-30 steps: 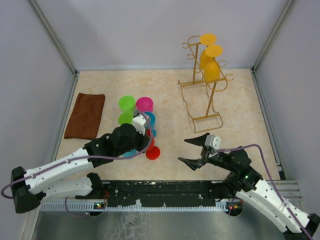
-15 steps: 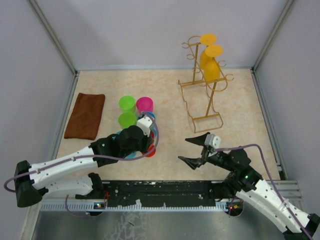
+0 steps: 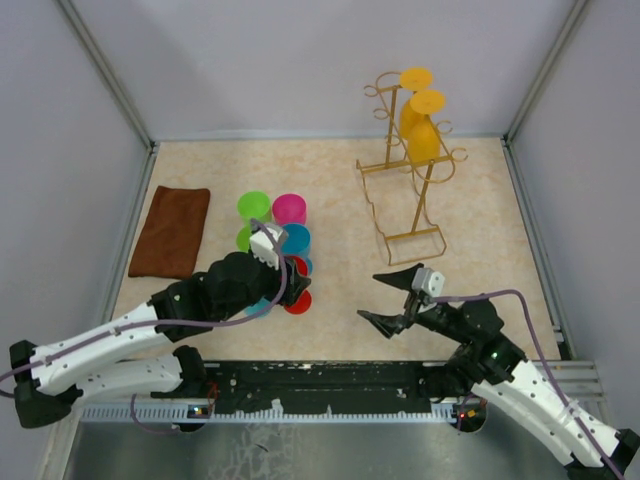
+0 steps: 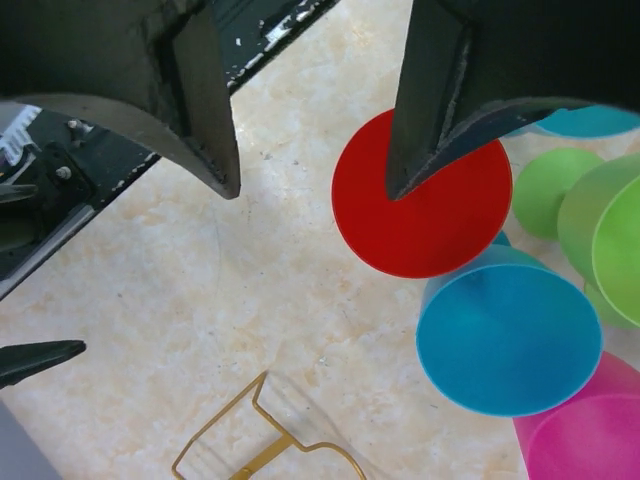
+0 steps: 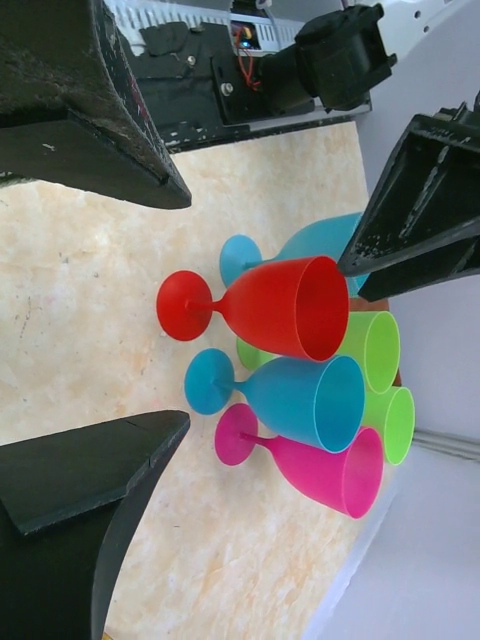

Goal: Take the wine glass off the wine glass rack
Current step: Place the wine glass at the center of the board.

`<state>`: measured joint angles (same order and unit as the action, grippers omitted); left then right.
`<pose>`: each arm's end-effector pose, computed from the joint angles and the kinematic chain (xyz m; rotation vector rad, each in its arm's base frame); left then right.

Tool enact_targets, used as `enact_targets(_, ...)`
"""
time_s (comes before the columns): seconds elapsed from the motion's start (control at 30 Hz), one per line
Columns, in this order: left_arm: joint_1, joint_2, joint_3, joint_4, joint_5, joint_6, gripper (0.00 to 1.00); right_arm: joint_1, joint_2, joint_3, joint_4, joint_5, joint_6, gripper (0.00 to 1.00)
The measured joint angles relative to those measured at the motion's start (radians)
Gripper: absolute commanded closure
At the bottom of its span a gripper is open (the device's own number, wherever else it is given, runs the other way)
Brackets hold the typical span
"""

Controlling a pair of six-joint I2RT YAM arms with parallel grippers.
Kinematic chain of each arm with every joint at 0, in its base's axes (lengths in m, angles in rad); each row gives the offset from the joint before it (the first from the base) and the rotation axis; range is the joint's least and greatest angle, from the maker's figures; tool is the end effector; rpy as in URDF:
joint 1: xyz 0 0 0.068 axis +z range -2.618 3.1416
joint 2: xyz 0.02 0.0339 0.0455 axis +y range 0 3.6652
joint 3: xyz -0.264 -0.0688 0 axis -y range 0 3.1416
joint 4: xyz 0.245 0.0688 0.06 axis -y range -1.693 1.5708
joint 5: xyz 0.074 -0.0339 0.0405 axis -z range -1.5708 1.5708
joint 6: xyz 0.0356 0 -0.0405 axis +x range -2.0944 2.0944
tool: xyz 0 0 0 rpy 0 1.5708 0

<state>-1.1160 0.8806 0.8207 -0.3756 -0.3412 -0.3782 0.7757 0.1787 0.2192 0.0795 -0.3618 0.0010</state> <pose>0.0975 -0.1723 0.3169 0.5219 1.9659 -0.6205 0.0691 0.0854 0.2431 -0.8479 1.2643 0.8891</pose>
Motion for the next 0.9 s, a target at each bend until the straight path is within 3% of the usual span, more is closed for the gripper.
enact_targets(0.27,0.000,-0.112,0.001,0.003,-0.020,-0.101,0.10,0.000,-0.009,0.000,0.000,0.035,0.006,0.18)
enact_targets(0.33,0.000,-0.132,0.002,0.008,-0.030,-0.138,0.01,0.000,-0.009,0.000,0.000,0.047,0.011,0.17)
enact_targets(0.9,-0.001,-0.034,0.126,0.037,-0.149,-0.471,0.01,0.000,-0.067,0.072,-0.034,0.207,0.062,0.17)
